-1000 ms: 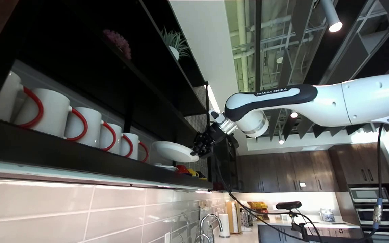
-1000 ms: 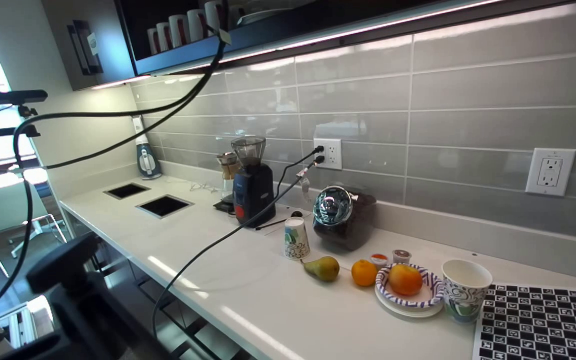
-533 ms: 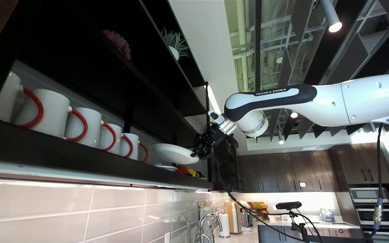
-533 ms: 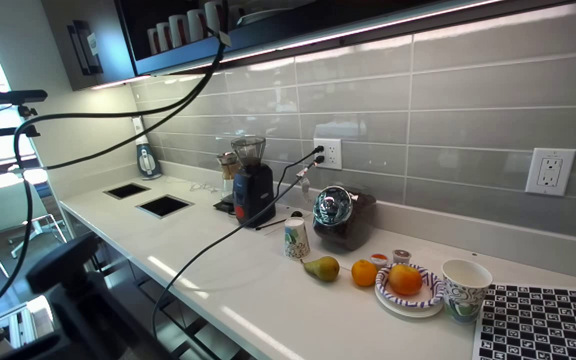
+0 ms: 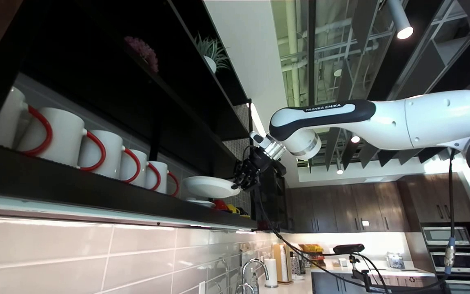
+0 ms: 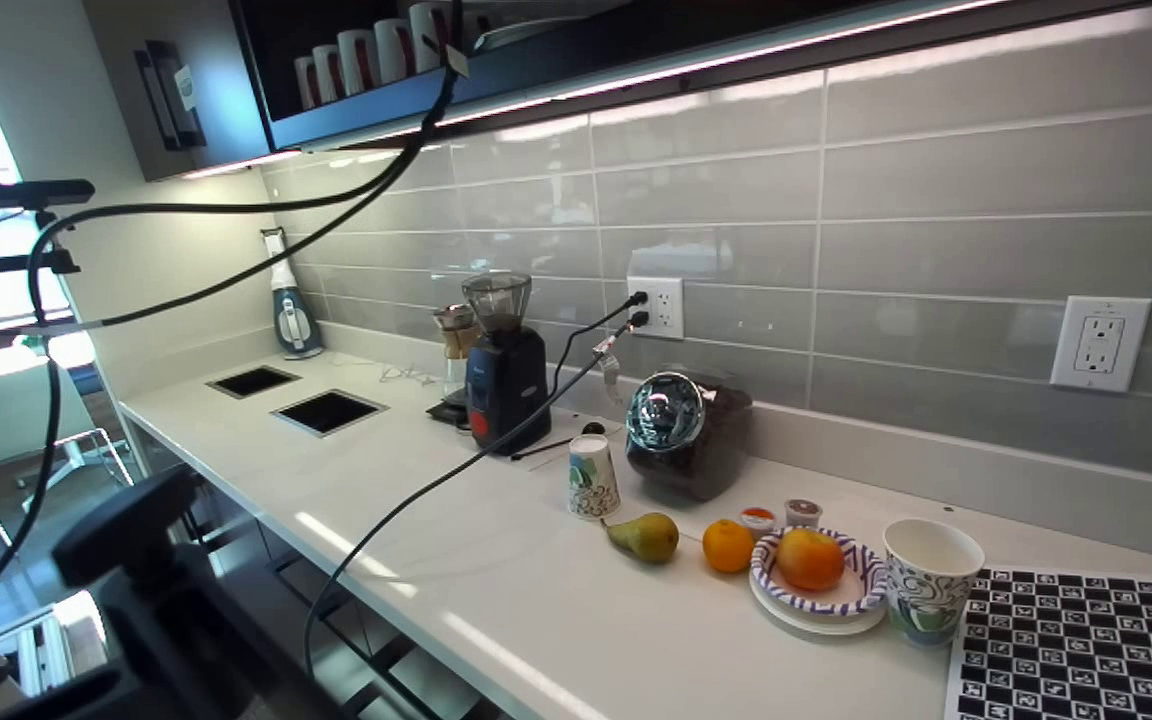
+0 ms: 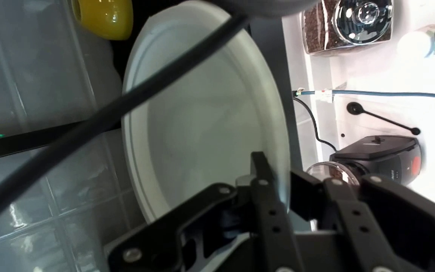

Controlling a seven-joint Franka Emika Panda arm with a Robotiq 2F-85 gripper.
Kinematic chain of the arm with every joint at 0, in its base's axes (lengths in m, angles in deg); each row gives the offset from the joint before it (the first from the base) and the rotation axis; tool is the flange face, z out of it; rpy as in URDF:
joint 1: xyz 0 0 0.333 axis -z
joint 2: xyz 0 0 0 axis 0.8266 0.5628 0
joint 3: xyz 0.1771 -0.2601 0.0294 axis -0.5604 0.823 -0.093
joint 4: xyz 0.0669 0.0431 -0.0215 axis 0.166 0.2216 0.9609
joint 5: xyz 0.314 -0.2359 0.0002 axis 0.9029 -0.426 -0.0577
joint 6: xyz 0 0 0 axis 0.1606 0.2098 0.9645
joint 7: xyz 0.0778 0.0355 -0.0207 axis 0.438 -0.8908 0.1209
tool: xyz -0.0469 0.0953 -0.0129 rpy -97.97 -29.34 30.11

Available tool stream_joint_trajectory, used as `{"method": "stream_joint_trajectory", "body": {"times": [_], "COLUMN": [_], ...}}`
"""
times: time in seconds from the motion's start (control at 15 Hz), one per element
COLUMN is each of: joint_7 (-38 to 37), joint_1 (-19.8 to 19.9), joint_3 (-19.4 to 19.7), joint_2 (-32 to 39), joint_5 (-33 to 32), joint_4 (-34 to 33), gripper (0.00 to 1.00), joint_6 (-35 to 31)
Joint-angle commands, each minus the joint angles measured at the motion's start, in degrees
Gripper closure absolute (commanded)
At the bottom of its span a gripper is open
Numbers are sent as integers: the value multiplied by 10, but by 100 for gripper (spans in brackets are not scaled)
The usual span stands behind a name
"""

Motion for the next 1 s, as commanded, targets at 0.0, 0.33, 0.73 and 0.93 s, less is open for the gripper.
{"method": "stream_joint_trajectory", "body": {"times": [0.0, 0.33, 0.73, 0.93], "joint_7": [28, 50, 60, 56], "joint_1": [35, 75, 134, 170], "joint_3": [-25, -61, -120, -156], "joint_2": [-34, -57, -85, -103], "joint_5": [-6, -5, -9, -13], "joint_4": [-47, -76, -126, -154], "gripper": [99, 99, 99, 99], "joint_6": [18, 30, 53, 69]}}
